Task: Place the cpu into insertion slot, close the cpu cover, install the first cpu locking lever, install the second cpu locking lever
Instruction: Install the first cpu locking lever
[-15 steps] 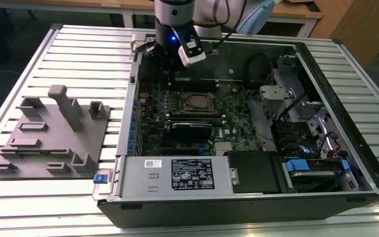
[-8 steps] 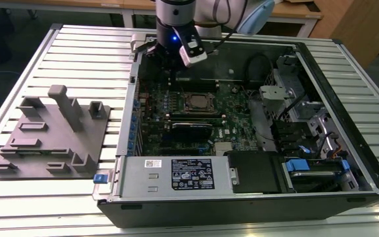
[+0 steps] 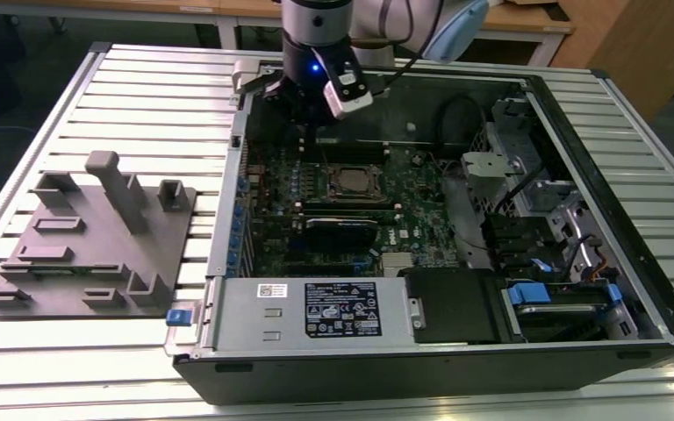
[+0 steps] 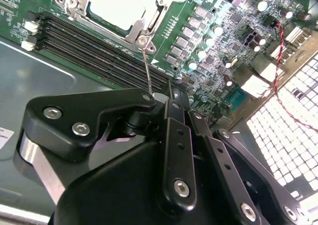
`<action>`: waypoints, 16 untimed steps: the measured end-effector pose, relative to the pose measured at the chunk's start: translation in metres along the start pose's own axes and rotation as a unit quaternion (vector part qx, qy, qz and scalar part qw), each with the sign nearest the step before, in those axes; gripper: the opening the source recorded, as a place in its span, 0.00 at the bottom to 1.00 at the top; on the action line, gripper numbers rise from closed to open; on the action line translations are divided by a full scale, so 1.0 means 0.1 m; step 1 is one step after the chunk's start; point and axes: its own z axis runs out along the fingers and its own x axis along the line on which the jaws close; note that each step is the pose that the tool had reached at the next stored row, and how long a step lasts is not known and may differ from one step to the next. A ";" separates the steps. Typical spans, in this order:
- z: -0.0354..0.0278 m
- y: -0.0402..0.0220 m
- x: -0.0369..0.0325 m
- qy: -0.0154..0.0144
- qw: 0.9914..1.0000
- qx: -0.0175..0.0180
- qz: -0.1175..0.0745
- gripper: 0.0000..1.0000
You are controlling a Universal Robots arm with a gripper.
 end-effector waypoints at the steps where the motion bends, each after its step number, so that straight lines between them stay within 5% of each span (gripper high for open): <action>1: -0.005 0.001 -0.001 0.000 1.000 0.000 0.000 0.10; 16: -0.029 0.022 -0.065 -0.001 1.000 0.000 0.000 0.10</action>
